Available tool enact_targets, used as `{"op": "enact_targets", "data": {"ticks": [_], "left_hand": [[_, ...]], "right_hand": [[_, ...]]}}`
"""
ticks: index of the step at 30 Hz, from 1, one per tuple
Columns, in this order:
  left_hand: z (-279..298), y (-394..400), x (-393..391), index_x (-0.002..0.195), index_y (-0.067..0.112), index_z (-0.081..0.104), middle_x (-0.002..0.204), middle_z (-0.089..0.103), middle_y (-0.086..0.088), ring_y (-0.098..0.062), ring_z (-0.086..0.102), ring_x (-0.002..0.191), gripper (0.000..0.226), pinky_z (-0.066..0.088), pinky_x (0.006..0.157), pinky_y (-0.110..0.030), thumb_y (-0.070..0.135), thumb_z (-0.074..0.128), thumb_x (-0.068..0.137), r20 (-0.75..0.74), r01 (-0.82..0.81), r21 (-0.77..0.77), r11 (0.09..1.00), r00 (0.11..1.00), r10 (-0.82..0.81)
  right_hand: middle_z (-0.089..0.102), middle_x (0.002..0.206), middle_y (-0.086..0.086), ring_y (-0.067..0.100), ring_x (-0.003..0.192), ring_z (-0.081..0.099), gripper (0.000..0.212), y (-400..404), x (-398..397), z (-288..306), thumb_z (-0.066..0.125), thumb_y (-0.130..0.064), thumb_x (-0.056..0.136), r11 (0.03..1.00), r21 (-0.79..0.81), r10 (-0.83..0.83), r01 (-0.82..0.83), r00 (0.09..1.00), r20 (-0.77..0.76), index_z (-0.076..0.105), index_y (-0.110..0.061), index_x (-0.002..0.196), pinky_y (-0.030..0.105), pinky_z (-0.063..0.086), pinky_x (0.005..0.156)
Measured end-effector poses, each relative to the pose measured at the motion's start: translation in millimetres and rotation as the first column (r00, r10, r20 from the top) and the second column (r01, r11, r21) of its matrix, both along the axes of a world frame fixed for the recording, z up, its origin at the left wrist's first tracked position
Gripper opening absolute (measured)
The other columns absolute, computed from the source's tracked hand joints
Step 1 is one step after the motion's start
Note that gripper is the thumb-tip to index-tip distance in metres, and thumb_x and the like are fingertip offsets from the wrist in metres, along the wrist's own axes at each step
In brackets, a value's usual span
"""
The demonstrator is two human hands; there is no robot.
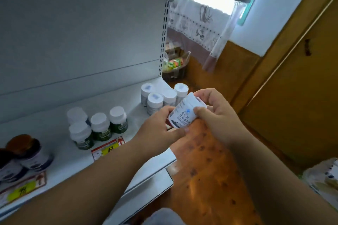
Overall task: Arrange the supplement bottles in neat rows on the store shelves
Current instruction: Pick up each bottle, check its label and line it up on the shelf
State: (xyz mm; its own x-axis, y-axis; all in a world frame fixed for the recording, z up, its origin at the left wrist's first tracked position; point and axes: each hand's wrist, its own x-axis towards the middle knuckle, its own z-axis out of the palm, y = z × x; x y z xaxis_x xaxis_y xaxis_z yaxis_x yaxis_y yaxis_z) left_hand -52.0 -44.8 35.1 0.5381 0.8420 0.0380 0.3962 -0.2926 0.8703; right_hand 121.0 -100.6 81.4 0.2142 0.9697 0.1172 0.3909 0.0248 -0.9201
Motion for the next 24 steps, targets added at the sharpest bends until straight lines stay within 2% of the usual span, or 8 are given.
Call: {"op": "enact_targets", "data": {"ticks": [2,5,9,11,14,17,20,24], "left_hand": [[0.5,9.3,14.6,0.117,0.045,0.046,0.102,0.057,0.027,0.013,0.055,0.088,0.051,0.038,0.058,0.002,0.055,0.073,0.074,-0.001,-0.12,0.02,0.993,0.993,0.12],[-0.2,26.3,27.1,0.121,0.042,0.048,0.107,0.058,0.023,0.009,0.054,0.088,0.065,0.042,0.06,-0.005,0.069,0.068,0.066,-0.057,-0.244,0.064,0.968,0.967,0.248],[-9.2,56.8,27.4,0.126,0.036,0.046,0.119,0.054,0.014,-0.005,0.049,0.105,0.082,0.042,0.087,-0.024,0.082,0.052,0.059,-0.19,-0.402,0.3,0.865,0.864,0.467],[-13.9,73.3,28.6,0.127,0.033,0.043,0.127,0.052,0.009,-0.012,0.043,0.111,0.075,0.034,0.091,-0.025,0.075,0.057,0.067,-0.243,-0.413,0.435,0.8,0.802,0.546],[-16.6,93.0,43.3,0.133,0.032,0.036,0.137,0.045,0.005,-0.017,0.04,0.12,0.074,0.035,0.099,-0.032,0.071,0.058,0.073,-0.336,-0.383,0.512,0.769,0.734,0.59],[-22.6,103.5,63.6,0.142,0.024,0.026,0.15,0.032,-0.001,-0.022,0.029,0.135,0.088,0.023,0.112,-0.036,0.077,0.047,0.074,-0.438,-0.32,0.556,0.767,0.671,0.598],[-29.4,111.7,75.6,0.151,0.015,0.008,0.161,0.006,-0.007,-0.024,0.003,0.147,0.107,-0.002,0.116,-0.035,0.083,0.036,0.074,-0.539,-0.32,0.539,0.779,0.58,0.611],[-36.8,115.2,81.1,0.152,0.015,-0.005,0.162,-0.009,-0.007,-0.023,-0.012,0.148,0.111,0.001,0.12,-0.041,0.086,0.03,0.074,-0.622,-0.379,0.445,0.812,0.521,0.584]], "right_hand": [[0.064,0.102,-0.013,0.005,0.098,0.065,0.012,25.9,20.3,2.9,0.057,-0.031,0.093,0.994,0.004,0.112,-0.113,0.994,0.017,0.055,-0.034,0.104,0.03,0.06,0.071],[0.067,0.097,-0.011,0.008,0.093,0.067,0.011,68.8,36.1,5.0,0.06,-0.038,0.089,0.975,0.021,0.219,-0.22,0.975,0.036,0.059,-0.036,0.1,0.029,0.059,0.071],[0.066,0.096,-0.016,0.005,0.087,0.064,0.027,124.9,43.7,8.0,0.064,-0.048,0.073,0.974,0.072,0.211,-0.216,0.975,0.07,0.06,-0.039,0.098,0.021,0.052,0.066],[0.066,0.097,-0.016,0.005,0.084,0.064,0.025,149.0,48.4,8.8,0.067,-0.043,0.071,0.977,0.086,0.185,-0.195,0.977,0.11,0.059,-0.04,0.095,0.023,0.054,0.06],[0.063,0.105,-0.007,0.015,0.087,0.064,0.023,182.5,55.6,5.4,0.069,-0.034,0.073,0.973,0.066,0.203,-0.221,0.955,0.218,0.055,-0.037,0.091,0.02,0.052,0.051],[0.058,0.098,-0.006,0.017,0.082,0.06,0.023,211.6,59.2,-4.7,0.07,-0.031,0.074,0.96,0.021,0.245,-0.28,0.873,0.422,0.052,-0.033,0.089,0.029,0.053,0.057],[0.055,0.096,-0.005,0.017,0.081,0.054,0.023,234.1,60.6,-21.5,0.068,-0.03,0.074,0.915,0.009,0.332,-0.403,0.766,0.55,0.052,-0.029,0.091,0.026,0.045,0.061],[0.055,0.094,-0.009,0.013,0.08,0.054,0.024,256.5,59.2,-42.2,0.071,-0.033,0.076,0.803,-0.086,0.498,-0.589,0.585,0.641,0.052,-0.032,0.092,0.021,0.04,0.059]]}}
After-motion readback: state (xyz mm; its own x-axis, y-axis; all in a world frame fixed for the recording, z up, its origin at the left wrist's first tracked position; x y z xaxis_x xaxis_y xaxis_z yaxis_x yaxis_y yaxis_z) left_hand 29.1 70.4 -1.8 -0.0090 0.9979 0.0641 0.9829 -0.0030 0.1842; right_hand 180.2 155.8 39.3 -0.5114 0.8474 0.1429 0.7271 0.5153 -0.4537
